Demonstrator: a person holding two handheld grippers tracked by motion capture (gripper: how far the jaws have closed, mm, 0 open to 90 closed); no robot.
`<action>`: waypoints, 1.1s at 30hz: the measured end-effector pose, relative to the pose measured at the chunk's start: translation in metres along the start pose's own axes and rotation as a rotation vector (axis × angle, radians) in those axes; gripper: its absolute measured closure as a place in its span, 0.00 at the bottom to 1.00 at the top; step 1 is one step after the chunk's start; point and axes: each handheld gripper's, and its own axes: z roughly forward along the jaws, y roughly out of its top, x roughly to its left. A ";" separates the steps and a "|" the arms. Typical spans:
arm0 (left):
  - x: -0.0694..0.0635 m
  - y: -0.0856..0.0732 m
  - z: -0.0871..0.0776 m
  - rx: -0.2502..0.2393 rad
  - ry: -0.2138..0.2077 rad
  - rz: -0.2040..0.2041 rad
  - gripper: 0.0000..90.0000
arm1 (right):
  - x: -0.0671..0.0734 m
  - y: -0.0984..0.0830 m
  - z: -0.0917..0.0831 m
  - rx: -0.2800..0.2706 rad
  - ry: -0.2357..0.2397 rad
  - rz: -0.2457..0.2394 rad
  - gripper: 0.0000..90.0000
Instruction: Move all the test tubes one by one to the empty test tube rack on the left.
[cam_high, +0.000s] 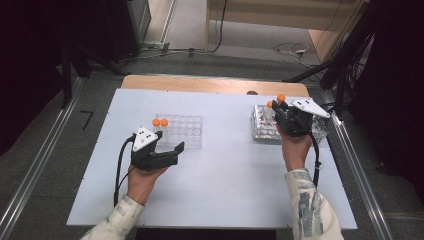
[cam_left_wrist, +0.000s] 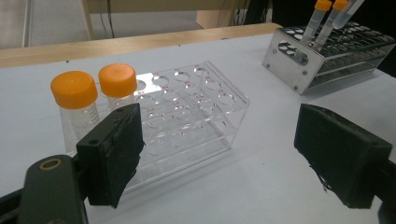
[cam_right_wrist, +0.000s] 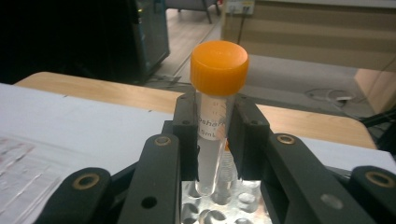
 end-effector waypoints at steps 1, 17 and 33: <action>0.000 0.000 0.000 -0.001 0.000 -0.001 0.18 | 0.002 0.000 -0.002 -0.006 0.006 -0.010 0.80; -0.003 0.001 -0.002 -0.007 -0.013 0.003 0.18 | 0.069 -0.029 -0.014 0.080 0.292 -0.125 0.80; -0.010 0.004 -0.004 -0.021 -0.046 0.010 0.18 | 0.112 -0.053 -0.007 0.143 0.410 -0.195 0.80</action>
